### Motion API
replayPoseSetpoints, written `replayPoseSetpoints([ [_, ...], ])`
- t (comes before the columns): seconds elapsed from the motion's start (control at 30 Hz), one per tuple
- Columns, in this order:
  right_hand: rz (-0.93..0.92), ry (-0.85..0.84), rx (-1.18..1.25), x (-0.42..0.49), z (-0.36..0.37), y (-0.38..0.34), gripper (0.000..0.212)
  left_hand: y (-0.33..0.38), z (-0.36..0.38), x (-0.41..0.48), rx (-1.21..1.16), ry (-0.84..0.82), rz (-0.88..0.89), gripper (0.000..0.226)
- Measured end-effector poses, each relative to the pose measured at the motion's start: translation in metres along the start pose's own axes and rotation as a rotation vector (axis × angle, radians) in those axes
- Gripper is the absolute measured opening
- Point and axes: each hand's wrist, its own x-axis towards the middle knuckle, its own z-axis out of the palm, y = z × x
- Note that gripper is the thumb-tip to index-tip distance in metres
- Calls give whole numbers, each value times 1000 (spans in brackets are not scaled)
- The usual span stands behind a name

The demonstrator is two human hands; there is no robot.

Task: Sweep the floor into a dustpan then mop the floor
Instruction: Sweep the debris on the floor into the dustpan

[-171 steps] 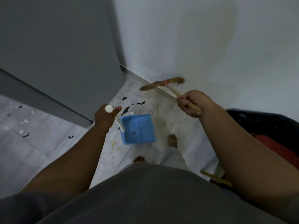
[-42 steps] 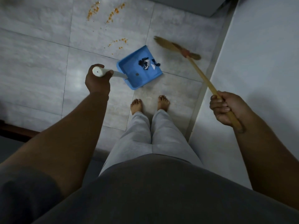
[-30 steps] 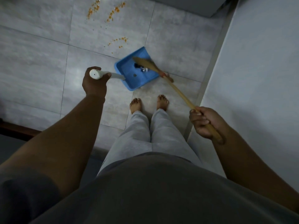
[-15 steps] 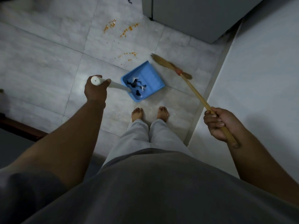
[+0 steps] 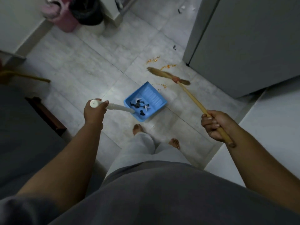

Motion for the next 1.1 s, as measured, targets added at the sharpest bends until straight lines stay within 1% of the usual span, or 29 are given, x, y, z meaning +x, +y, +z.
replayPoseSetpoints([
  [0.17,-16,13,-150,7,67,3,36,9,-19,24,-53,78,-28,26],
  [0.3,-7,25,-199,15,122,21,36,26,-46,56,-66,82,-30,27],
  [0.47,5,40,-270,32,190,24,35,42,-90,105,-92,130,-85,17],
  [0.67,-29,34,-306,58,267,25,34,64,-126,157,-105,105,-82,17],
  [0.87,-53,2,-286,72,328,22,33,85,-145,197,-79,82,-52,17],
  [1.1,-34,0,-319,101,388,-16,33,115,-139,249,-65,108,-36,15],
])
